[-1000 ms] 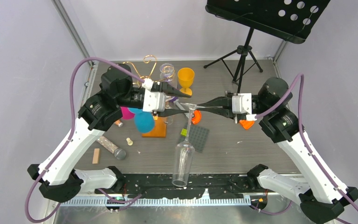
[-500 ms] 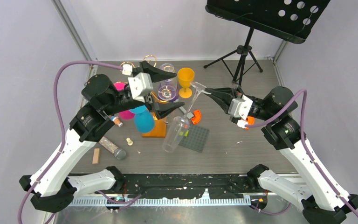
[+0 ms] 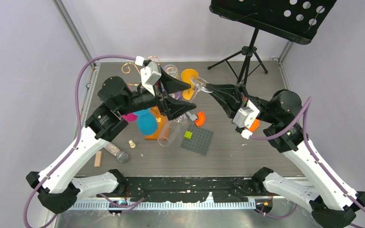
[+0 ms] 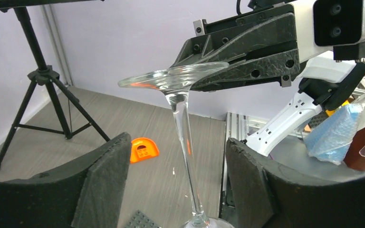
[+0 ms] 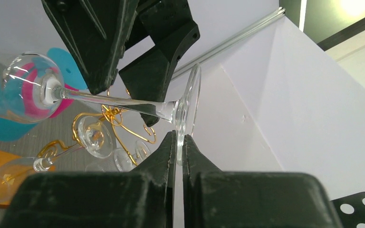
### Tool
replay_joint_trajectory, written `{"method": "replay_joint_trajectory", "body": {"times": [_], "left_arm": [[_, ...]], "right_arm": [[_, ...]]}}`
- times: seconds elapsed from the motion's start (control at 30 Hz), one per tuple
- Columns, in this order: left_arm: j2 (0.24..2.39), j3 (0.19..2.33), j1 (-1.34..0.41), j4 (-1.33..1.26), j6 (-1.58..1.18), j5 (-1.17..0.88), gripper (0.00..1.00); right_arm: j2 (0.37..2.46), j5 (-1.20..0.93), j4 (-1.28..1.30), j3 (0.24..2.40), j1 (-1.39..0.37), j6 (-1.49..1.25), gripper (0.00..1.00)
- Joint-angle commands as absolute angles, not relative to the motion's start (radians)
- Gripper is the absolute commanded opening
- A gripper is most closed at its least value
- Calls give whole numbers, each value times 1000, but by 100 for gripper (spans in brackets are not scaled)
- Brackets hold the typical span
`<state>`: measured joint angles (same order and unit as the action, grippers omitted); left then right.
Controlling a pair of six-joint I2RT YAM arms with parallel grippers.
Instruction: Place the wine glass upside down on the wine glass rack
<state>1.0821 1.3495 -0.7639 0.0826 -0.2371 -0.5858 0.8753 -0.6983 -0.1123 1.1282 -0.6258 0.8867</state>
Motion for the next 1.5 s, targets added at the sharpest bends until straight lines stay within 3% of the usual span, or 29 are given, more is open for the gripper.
{"method": "replay_joint_trajectory", "body": {"times": [0.0,0.1,0.33,0.4,0.53,0.8,0.83,0.9,0.97,1.1,1.2,1.37,1.4,1.47], "left_arm": [[1091,1352,-765,6,-309,-621,66],[1112,1361,-765,6,-325,-660,54],[1125,1374,-765,16,-325,-691,43],[1129,1377,-765,19,-325,-698,34],[1132,1380,-765,21,-327,-701,0],[1130,1378,-764,34,-318,-713,0],[1131,1378,-764,36,-316,-719,2],[1130,1377,-764,38,-316,-721,19],[1128,1375,-764,39,-314,-721,20],[1124,1373,-764,43,-310,-718,16],[1127,1376,-764,52,-310,-721,0],[1114,1372,-763,67,-287,-717,0],[1108,1373,-761,74,-277,-708,0],[1091,1370,-747,83,-266,-695,0]], "right_arm": [[862,-662,-253,1150,-645,909,5],[860,-651,-255,1148,-656,922,5],[853,-617,-268,1142,-665,954,5],[854,-616,-270,1141,-667,956,5],[855,-621,-266,1141,-668,959,5],[850,-609,-303,1120,-670,964,5],[848,-605,-317,1119,-671,964,5],[844,-599,-330,1115,-672,963,5],[839,-594,-335,1111,-672,965,5],[831,-582,-335,1103,-672,969,5],[825,-580,-332,1098,-671,971,5],[826,-580,-333,1097,-672,965,5],[830,-581,-334,1097,-671,963,7],[838,-586,-347,1097,-672,949,20]]}}
